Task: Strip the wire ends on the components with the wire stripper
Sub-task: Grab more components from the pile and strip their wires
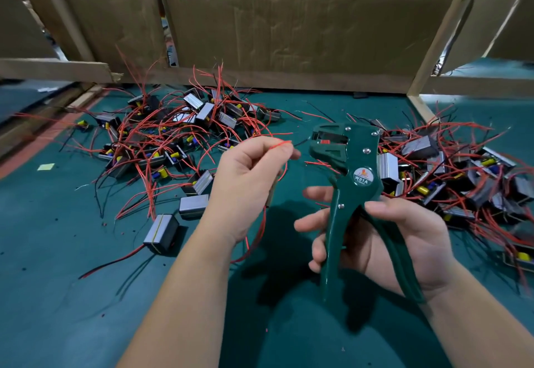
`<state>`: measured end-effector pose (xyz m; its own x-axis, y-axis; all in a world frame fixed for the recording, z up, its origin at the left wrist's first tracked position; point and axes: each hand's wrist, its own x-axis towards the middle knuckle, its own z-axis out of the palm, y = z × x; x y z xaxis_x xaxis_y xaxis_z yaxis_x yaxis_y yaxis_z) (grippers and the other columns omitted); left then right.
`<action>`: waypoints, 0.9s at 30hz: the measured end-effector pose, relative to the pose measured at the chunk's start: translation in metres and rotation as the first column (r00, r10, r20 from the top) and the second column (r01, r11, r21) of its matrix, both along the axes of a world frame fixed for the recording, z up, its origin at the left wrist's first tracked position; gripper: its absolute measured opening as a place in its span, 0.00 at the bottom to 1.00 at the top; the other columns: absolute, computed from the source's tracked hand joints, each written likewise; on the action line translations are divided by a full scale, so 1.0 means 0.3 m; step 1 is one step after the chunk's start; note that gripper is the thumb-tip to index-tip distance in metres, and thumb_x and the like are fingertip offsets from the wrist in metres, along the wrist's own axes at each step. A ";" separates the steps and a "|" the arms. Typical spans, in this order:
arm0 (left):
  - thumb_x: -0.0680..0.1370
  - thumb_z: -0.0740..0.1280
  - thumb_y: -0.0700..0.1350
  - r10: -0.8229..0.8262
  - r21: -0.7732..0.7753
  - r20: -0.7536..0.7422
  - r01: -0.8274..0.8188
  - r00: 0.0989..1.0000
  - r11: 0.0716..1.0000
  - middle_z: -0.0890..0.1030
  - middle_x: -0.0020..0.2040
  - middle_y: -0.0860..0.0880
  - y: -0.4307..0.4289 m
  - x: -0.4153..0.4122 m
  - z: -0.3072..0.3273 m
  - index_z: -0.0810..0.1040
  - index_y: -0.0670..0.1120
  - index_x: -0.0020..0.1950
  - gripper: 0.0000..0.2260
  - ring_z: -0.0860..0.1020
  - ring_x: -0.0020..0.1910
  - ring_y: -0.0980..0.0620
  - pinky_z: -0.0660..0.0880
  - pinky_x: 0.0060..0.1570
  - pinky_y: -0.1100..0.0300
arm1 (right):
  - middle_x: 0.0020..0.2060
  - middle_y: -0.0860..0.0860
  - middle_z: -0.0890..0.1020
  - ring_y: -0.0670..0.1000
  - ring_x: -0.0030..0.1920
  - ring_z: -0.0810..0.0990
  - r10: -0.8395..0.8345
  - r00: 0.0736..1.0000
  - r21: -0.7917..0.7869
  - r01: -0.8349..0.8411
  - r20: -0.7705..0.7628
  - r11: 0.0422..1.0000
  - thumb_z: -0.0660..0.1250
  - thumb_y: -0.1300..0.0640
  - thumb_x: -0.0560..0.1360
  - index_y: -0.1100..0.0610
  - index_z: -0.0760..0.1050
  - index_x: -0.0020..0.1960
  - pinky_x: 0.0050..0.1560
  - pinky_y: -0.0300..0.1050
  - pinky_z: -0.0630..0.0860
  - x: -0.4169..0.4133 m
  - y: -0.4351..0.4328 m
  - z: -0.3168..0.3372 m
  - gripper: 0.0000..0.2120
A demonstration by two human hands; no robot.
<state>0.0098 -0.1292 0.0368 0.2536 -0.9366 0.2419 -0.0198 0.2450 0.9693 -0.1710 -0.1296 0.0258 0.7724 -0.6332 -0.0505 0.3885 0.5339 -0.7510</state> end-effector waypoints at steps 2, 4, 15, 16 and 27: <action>0.77 0.66 0.38 -0.003 -0.045 -0.001 0.003 1.000 0.999 0.69 0.25 0.55 0.002 -0.001 0.004 0.79 0.47 0.34 0.12 0.64 0.26 0.56 0.61 0.24 0.67 | 0.47 0.69 0.79 0.64 0.40 0.80 0.040 0.999 -0.025 -0.040 0.011 0.999 0.74 0.55 0.64 0.68 0.75 0.60 0.45 0.62 0.77 0.001 0.002 0.001 0.29; 0.77 0.66 0.36 0.008 -0.068 -0.005 -0.008 1.000 0.998 0.68 0.22 0.56 0.004 0.003 0.005 0.78 0.44 0.35 0.11 0.62 0.24 0.58 0.59 0.24 0.66 | 0.44 0.69 0.79 0.65 0.40 0.79 0.067 0.997 -0.028 -0.067 0.023 0.997 0.73 0.55 0.65 0.68 0.75 0.58 0.46 0.63 0.76 0.000 0.002 -0.001 0.26; 0.69 0.65 0.39 0.019 -0.129 0.077 -0.009 0.997 0.992 0.69 0.22 0.57 0.005 0.018 0.003 0.75 0.45 0.33 0.05 0.61 0.23 0.60 0.60 0.26 0.68 | 0.40 0.66 0.78 0.65 0.39 0.79 0.092 0.995 -0.065 -0.094 -0.022 0.993 0.73 0.56 0.66 0.66 0.76 0.54 0.45 0.62 0.76 0.004 0.006 -0.008 0.20; 0.69 0.65 0.39 0.017 -0.130 0.090 -0.005 0.996 0.991 0.69 0.23 0.57 0.005 0.018 0.002 0.75 0.46 0.33 0.06 0.62 0.23 0.60 0.60 0.26 0.68 | 0.40 0.66 0.78 0.64 0.38 0.79 0.092 0.995 -0.072 -0.094 -0.038 0.993 0.74 0.56 0.66 0.65 0.76 0.53 0.44 0.62 0.76 0.004 0.007 -0.008 0.20; 0.69 0.65 0.40 0.011 -0.146 0.102 0.004 0.995 0.989 0.68 0.25 0.55 0.008 0.018 0.006 0.74 0.46 0.33 0.05 0.63 0.25 0.58 0.61 0.27 0.65 | 0.35 0.63 0.78 0.61 0.34 0.79 0.084 0.988 -0.095 -0.097 -0.133 0.991 0.73 0.49 0.70 0.62 0.77 0.48 0.40 0.58 0.78 -0.001 0.016 -0.008 0.17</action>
<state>0.0153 -0.1269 0.0385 0.2239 -0.8886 0.4002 -0.1176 0.3830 0.9162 -0.1713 -0.1246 0.0234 0.8177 -0.5682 -0.0923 0.2393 0.4813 -0.8432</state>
